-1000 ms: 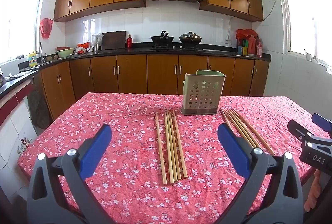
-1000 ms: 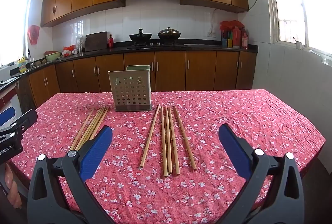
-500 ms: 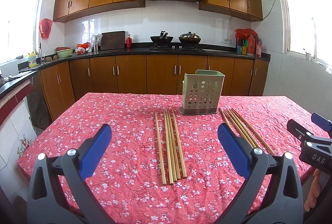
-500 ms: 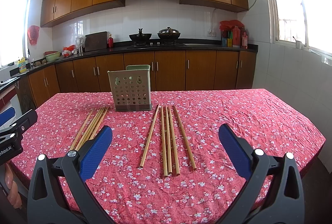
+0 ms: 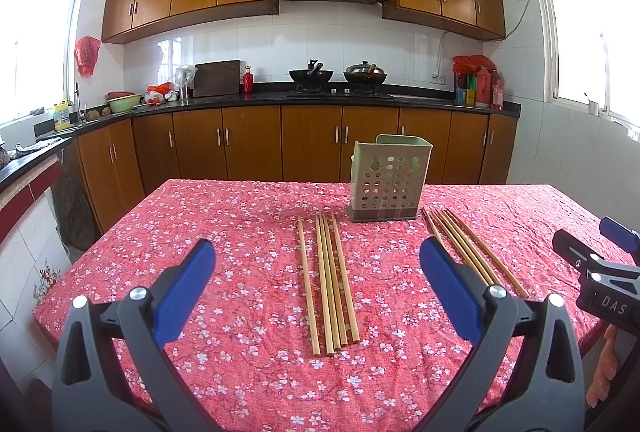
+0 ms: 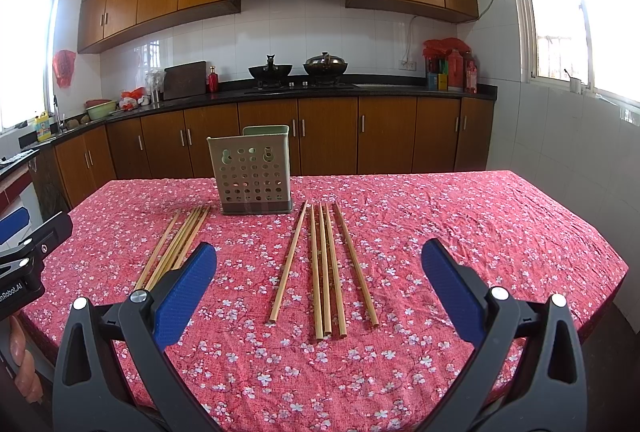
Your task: Organize utensils
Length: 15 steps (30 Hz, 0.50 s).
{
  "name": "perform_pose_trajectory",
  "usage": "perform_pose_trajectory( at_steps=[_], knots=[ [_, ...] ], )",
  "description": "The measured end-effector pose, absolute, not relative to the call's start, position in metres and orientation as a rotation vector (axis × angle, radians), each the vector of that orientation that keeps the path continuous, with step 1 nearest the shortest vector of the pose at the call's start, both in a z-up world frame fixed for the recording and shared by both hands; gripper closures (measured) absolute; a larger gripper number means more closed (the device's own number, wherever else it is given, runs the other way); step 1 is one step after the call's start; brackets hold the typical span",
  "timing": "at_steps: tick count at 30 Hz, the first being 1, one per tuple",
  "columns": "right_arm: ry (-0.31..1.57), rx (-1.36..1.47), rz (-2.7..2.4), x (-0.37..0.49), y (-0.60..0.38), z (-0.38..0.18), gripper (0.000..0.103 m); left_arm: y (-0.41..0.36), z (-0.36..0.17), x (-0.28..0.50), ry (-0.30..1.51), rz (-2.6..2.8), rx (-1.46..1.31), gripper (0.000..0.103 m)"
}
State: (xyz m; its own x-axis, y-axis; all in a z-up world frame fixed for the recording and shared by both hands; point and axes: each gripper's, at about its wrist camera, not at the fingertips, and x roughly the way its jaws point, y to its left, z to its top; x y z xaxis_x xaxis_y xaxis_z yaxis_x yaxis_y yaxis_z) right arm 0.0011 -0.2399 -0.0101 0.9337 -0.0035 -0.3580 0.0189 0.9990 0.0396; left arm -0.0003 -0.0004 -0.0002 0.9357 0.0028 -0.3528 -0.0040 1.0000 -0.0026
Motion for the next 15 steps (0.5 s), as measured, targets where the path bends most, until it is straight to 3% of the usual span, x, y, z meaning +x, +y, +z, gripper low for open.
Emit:
perform_pose_trajectory(
  at_steps=[15],
  knots=[
    [0.367, 0.044, -0.011, 0.0010, -0.2404, -0.0096, 0.002, -0.0004, -0.0001, -0.0002, 0.361, 0.003, -0.003, 0.004]
  ],
)
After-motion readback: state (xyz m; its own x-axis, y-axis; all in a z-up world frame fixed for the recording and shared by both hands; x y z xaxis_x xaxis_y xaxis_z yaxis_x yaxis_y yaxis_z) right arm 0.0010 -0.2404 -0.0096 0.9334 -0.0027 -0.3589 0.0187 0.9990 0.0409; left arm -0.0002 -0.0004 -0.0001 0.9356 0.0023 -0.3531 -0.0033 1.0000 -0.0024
